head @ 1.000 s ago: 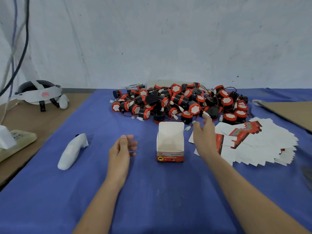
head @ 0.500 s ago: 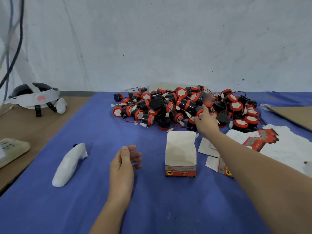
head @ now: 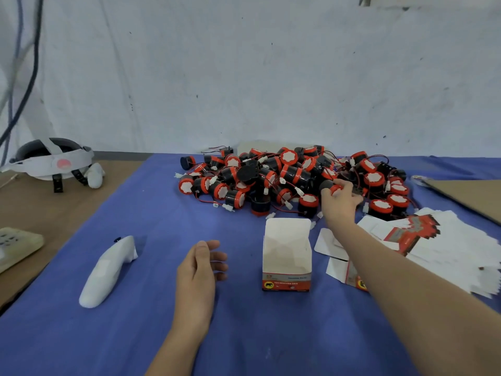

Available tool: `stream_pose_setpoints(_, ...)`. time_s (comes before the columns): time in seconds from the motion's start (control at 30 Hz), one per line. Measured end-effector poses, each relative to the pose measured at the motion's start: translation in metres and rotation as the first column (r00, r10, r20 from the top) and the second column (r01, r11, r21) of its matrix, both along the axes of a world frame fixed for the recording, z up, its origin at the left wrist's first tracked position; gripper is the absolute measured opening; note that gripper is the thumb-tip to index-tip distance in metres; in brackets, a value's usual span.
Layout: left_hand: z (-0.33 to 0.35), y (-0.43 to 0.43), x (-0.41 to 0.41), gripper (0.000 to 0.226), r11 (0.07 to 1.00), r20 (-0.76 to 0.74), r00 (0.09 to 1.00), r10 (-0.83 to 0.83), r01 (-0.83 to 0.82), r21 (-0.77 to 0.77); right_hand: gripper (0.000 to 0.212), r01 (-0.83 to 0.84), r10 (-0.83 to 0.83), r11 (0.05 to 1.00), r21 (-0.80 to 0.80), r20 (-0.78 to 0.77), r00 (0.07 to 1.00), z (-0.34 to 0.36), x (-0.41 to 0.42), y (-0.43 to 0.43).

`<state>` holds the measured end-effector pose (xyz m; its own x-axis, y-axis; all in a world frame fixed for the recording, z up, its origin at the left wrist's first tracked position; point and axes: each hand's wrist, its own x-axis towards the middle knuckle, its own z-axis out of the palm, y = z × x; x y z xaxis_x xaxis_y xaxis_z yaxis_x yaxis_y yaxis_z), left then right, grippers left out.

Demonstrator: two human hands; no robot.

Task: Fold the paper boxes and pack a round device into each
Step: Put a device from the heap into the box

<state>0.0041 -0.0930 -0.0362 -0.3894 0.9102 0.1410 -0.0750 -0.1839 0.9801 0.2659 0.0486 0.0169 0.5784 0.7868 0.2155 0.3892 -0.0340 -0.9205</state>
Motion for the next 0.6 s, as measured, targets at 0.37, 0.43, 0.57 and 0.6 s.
stream_pose_setpoints(0.37, 0.004, -0.015, 0.008, 0.033, 0.999, -0.209, 0.977, -0.049, 0.052, 0.008, 0.026, -0.109, 0.392, 0.912, 0.395, -0.765, 0.511, -0.002, 0.009, -0.133)
stream_pose_setpoints(0.43, 0.004, -0.020, 0.011, 0.032, 0.999, -0.344, 0.939, -0.016, 0.024, 0.021, 0.023, -0.140, 0.448, 0.893, 0.429, -0.805, 0.390, -0.015, 0.006, -0.167)
stream_pose_setpoints(0.57, 0.007, -0.043, 0.021, 0.033, 0.967, -0.699, 0.689, 0.189, -0.004, 0.257, 0.029, -0.221, 0.518, 0.855, 0.470, -0.797, 0.311, -0.027, 0.001, -0.203)
stream_pose_setpoints(0.6, 0.007, -0.048, 0.024, 0.031, 0.942, -0.745, 0.626, 0.230, 0.049, 0.332, 0.030, -0.250, 0.521, 0.853, 0.459, -0.788, 0.329, -0.027, -0.001, -0.206)
